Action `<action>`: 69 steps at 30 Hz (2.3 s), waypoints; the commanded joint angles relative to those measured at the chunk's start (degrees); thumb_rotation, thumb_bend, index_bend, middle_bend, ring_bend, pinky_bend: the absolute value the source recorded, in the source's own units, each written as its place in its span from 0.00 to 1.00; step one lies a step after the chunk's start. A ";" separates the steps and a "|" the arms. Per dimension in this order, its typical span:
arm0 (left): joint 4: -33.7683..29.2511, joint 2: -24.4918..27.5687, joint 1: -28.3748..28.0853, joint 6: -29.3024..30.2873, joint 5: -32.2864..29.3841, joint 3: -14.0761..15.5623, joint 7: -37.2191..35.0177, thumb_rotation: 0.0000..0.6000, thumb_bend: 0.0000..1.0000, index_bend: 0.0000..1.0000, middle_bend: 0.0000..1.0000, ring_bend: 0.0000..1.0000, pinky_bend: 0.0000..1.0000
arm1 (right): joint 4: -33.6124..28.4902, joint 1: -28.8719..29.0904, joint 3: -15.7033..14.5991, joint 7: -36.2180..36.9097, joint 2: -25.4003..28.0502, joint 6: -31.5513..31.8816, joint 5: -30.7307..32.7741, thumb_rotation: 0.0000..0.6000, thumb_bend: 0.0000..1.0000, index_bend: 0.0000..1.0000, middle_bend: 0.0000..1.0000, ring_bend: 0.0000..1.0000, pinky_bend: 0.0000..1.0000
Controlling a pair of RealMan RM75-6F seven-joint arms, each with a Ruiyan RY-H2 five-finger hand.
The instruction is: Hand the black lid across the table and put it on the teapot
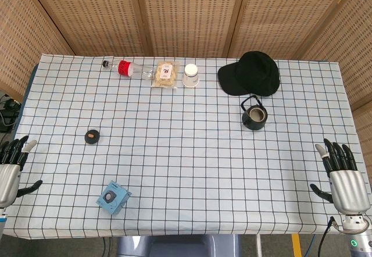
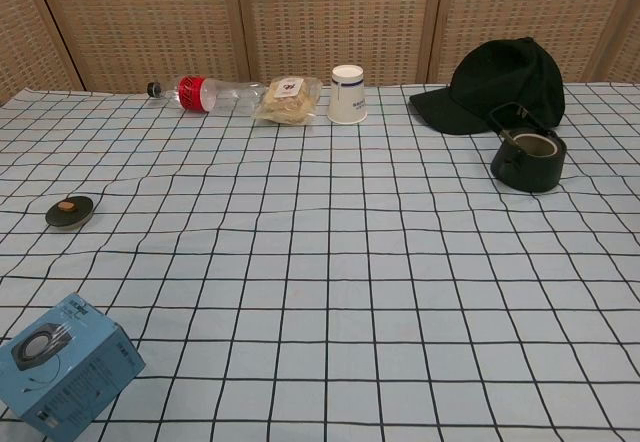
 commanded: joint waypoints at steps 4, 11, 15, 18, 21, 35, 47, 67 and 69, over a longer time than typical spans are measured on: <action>0.20 -0.22 -0.15 -0.37 -0.42 -0.15 0.30 1.00 0.11 0.00 0.00 0.00 0.00 | 0.04 0.03 0.09 0.01 -0.03 -0.17 0.21 1.00 0.13 0.05 0.00 0.00 0.00; 0.30 -0.74 -0.28 -0.29 -0.51 -0.43 0.42 1.00 0.11 0.00 0.00 0.00 0.00 | -0.53 0.01 -0.16 0.44 0.33 -0.67 0.26 1.00 0.13 0.05 0.00 0.00 0.00; 0.60 -1.14 -0.58 -0.89 -0.87 -0.55 0.47 1.00 0.12 0.00 0.00 0.00 0.00 | -0.67 0.01 -0.26 0.34 0.41 -0.90 0.31 1.00 0.13 0.05 0.00 0.00 0.00; 0.74 -1.41 -1.21 -1.98 -1.76 -1.01 0.70 1.00 0.13 0.00 0.00 0.00 0.00 | -0.86 -0.05 -0.09 0.85 0.67 -0.77 0.51 1.00 0.13 0.05 0.00 0.00 0.00; 1.12 -1.80 -2.49 -3.75 -2.87 -1.84 1.40 1.00 0.19 0.00 0.00 0.00 0.00 | -0.77 -0.15 0.06 1.66 0.97 -0.59 0.67 1.00 0.13 0.05 0.00 0.00 0.00; 7.26 -4.51 -15.63 -24.00 -15.67 -7.88 8.46 1.00 0.24 0.29 0.00 0.00 0.00 | -0.69 0.12 -0.01 3.30 1.50 -1.95 1.41 1.00 0.13 0.05 0.00 0.00 0.00; 16.84 -11.36 -24.36 -33.86 -26.25 -9.34 16.26 1.00 0.22 0.27 0.00 0.00 0.00 | -0.25 0.39 0.44 4.18 1.57 -2.89 2.69 1.00 0.13 0.05 0.00 0.00 0.00; 25.96 -19.57 -31.84 -39.95 -35.29 -7.55 21.97 1.00 0.22 0.29 0.00 0.00 0.00 | 0.42 0.56 1.07 5.36 1.74 -3.85 4.45 1.00 0.13 0.05 0.00 0.00 0.00; 26.48 -20.07 -32.33 -40.04 -35.49 -7.36 22.10 1.00 0.22 0.29 0.00 0.00 0.00 | 0.47 0.61 1.12 5.39 1.74 -3.95 4.56 1.00 0.13 0.04 0.00 0.00 0.00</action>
